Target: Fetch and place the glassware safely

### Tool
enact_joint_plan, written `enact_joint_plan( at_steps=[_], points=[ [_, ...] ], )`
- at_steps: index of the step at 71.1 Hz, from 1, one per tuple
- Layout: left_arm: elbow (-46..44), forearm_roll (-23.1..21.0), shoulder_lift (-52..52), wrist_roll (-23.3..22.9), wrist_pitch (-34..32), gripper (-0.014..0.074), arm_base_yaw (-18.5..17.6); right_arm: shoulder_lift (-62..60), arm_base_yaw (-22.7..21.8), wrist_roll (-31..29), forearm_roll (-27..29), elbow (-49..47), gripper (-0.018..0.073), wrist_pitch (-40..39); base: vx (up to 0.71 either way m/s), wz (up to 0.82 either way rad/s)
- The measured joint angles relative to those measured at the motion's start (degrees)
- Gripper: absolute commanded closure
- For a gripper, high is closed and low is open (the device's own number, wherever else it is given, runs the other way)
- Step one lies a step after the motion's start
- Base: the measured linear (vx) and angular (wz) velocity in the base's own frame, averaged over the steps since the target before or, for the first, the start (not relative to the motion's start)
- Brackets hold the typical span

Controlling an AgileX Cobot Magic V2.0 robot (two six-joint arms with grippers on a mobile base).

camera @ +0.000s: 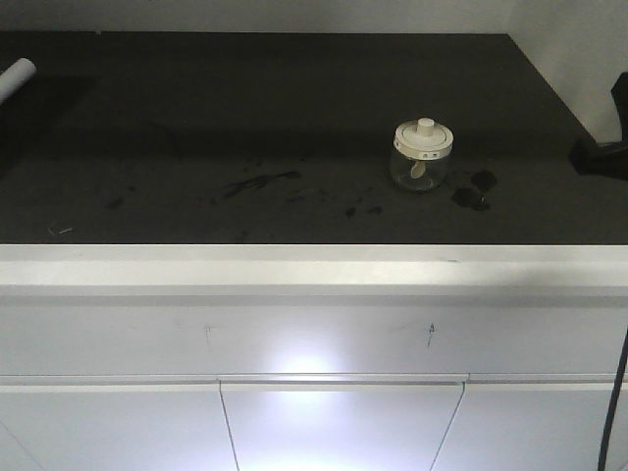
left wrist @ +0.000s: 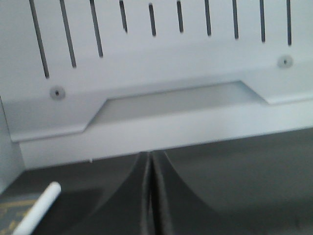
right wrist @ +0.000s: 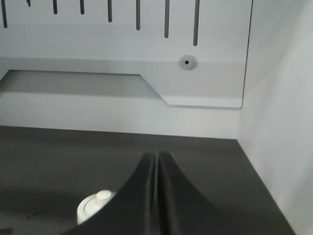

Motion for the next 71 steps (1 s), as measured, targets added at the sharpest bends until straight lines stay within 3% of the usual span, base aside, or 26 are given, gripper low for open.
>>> enact_joint_plan(
  at_steps=[29,55,71],
  points=[
    [13.73,0.00,-9.40,0.00,0.04,0.0603,0.00,-7.05,0.00,1.10,-7.25,8.93,0.0560,-1.92,0.00,0.00],
    [20.25,0.00,-19.50,-0.05,9.48,0.0603,0.00,-8.83,0.00,4.99,-12.10,9.27,0.0560,1.76,0.00,0.00],
    [20.98,0.00,-22.57,-0.05,10.66,0.0603,0.00,-8.83,0.00,5.93,-12.19,9.27,0.0560,1.76,0.00,0.00]
  ],
)
